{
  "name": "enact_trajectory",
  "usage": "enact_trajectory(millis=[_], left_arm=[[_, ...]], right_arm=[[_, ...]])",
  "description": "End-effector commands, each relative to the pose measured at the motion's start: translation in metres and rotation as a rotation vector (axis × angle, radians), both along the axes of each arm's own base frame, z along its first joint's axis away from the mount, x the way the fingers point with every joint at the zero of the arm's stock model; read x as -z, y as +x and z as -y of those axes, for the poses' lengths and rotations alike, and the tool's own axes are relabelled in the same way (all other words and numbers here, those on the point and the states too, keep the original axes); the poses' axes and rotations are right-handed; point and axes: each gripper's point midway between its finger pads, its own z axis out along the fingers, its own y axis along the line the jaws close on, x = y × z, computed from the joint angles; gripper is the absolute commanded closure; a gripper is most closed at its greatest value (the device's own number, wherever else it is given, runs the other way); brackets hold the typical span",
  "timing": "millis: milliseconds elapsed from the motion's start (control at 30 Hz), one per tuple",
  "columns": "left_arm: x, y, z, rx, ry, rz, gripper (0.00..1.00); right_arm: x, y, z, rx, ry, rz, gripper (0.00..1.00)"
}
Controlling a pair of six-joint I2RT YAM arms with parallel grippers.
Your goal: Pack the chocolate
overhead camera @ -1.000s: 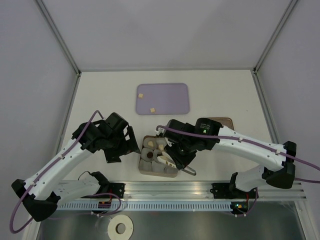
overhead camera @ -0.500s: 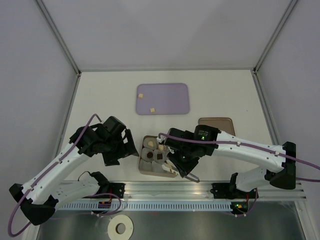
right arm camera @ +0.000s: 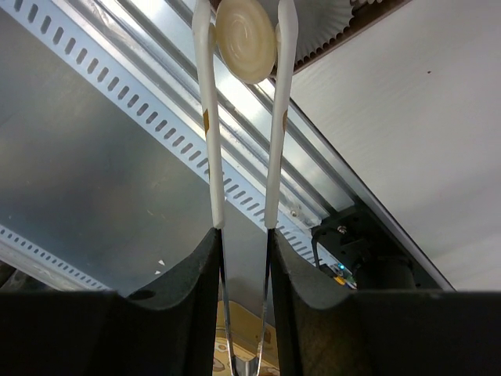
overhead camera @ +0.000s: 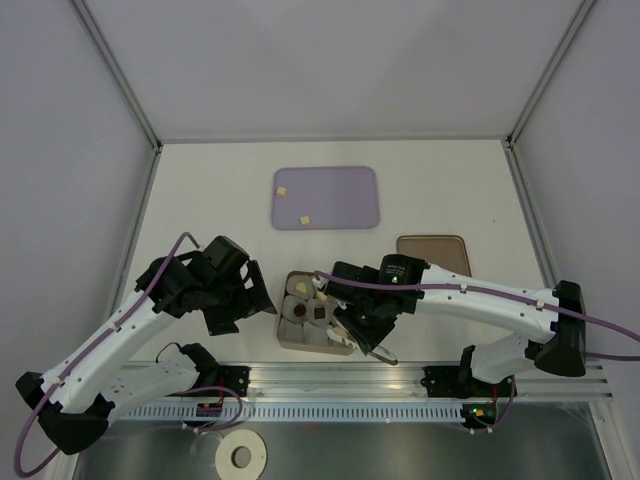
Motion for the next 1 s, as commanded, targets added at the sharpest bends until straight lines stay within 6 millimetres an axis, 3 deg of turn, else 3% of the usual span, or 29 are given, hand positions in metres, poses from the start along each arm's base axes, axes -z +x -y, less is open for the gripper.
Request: enact_trajectory(millis=[0, 400, 600, 967], left_arm=[[-0.001, -0.015, 0.000, -0.027, -0.023, -0.069, 0.00], [-0.003, -0.016, 0.002, -0.034, -0.033, -0.079, 0.00], [-0.004, -0.015, 0.002, -0.050, -0.038, -0.078, 0.00], [-0.003, -0.014, 0.002, -0.054, -0.032, -0.081, 0.00]], right_arm=[[0.005, 0.012, -0.016, 0.041, 0.023, 0.053, 0.90], [0.016, 0.013, -0.051, -0.056, 0.071, 0.015, 0.88], [0.026, 0.022, -0.057, -0.068, 0.033, 0.044, 0.74], [0.025, 0.026, -0.061, -0.045, 0.037, 0.063, 0.62]])
